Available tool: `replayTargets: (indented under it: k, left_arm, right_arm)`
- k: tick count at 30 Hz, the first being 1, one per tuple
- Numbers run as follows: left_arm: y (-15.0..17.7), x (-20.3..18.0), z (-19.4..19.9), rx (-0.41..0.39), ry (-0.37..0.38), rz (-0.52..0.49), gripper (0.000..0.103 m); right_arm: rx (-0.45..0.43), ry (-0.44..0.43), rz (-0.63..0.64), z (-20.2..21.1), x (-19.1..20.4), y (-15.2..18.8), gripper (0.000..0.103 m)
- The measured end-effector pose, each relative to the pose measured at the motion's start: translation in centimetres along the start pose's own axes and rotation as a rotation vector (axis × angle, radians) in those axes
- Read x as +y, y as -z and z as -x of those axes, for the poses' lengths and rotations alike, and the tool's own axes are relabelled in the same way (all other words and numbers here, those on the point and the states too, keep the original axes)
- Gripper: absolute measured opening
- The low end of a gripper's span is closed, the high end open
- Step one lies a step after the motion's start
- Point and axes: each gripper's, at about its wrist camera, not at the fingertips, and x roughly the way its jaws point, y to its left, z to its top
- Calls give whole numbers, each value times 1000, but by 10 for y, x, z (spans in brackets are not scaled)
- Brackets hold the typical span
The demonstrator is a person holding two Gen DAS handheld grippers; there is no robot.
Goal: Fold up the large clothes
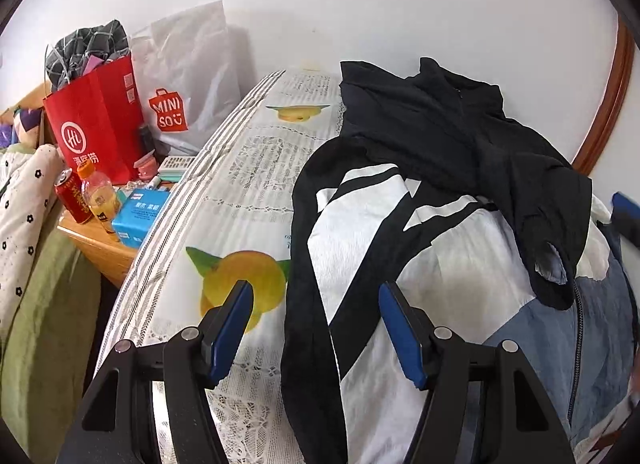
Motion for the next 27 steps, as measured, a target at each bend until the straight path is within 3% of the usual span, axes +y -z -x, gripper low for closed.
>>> replayTargets:
  k: [5,10,12,14,15,21,27]
  left_arm:
    - [-1,-2,3,-14,11,1,63]
    - [-10,-10,5,-58,51,-25,63]
    - [-15,-14,-2,-43,31,-36,63]
    - [-20,-15,-9,-29,23,-33,63]
    - [-21,-16,-12,-19,19,-31,63]
    - [-28,-22,-20,-11,1,-62,63]
    - [-31,-26,-25,1,-16,-78,63]
  right_arm:
    - [55,36,153,-37,42,17,87]
    - [108,201,229,-69,47,26,84]
    - [139,231,223,-76,42,25,63]
    - [185,209,186,-80,32,19,20]
    - [195,200,165,-79,26,15,13]
    - [87,115,26,-35,-26,-28,12]
    - [-9,190,-166,3,-129,-63,12]
